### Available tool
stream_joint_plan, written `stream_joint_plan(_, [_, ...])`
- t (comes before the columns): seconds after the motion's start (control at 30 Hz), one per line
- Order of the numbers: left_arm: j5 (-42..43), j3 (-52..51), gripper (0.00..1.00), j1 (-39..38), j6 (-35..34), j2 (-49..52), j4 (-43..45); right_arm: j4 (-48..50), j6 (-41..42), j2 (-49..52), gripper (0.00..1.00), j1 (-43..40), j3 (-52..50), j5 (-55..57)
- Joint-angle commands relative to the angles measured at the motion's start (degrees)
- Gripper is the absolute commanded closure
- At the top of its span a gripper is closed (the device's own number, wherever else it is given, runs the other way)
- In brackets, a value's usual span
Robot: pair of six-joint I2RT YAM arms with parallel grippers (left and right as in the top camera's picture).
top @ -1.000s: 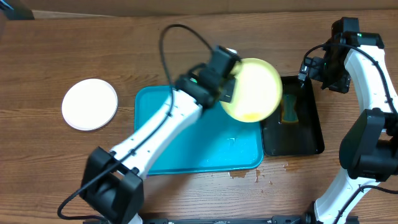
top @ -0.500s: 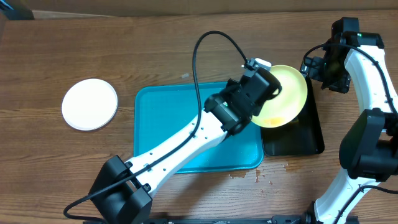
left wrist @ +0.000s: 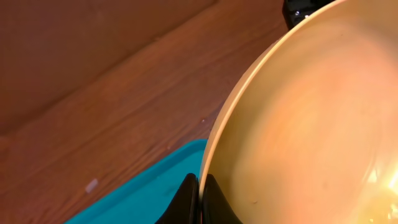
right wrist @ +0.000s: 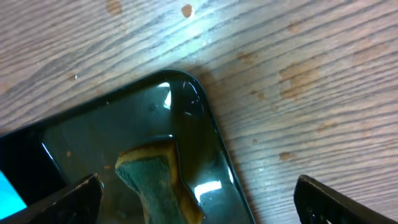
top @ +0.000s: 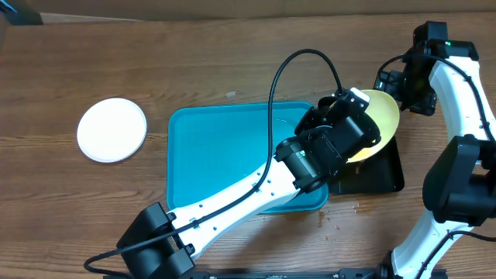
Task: Clean dirty plates on tray and stack at the side
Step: 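Lift the yellow plate with the left gripper and tilt it over the black tray, then carry the yellow plate left and stack it on the white plates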
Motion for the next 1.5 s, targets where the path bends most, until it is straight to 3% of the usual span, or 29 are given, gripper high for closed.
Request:
stream_joint_plan(0.0, [-2.2,1.7,0.96,0.2,3.3,-0.1,1.1,4.9,-0.2,-1.2,0.0,0.2,0.7,1.7])
stream_joint_plan(0.2, [-2.2,1.7,0.96,0.0,7.3,0.1,1.9,9.3,7.5,-1.2,0.0,-4.0,0.7,1.0])
stream_joint_plan(0.4, [-2.8,1.7,0.96,-0.3,15.1,0.5,4.9,11.1,7.8,-1.2,0.0,-13.3,0.7,-5.2])
stream_joint_plan(0.7, [-18.3,1.7,0.96,-5.5,29.2,0.5,16.9,10.5,7.8,-1.2,0.0,-20.3,0.7,-6.3])
stream_joint_plan(0.97, [-24.7,1.7,0.96,-11.3,39.8,0.5,27.3,10.5,7.8,-1.2,0.0,-20.9,0.7,-6.3])
stream_joint_plan(1.17, [-25.0,1.7,0.96,-10.7,39.7,0.5,28.8,10.5,7.8,-1.2,0.0,-20.9,0.7,-6.3])
stream_joint_plan(1.27, [-25.1,1.7,0.96,-9.5,36.1,0.5,28.0,10.4,7.8,-1.2,0.0,-20.9,0.7,-6.3])
stream_joint_plan(1.4, [-22.1,1.7,0.96,-6.9,24.5,0.5,21.2,10.4,7.8,-1.2,0.0,-20.9,0.7,-6.3])
stream_joint_plan(1.47, [-14.1,1.7,0.96,-3.9,13.4,0.5,12.3,10.4,7.8,-1.2,0.0,-20.9,0.7,-6.3])
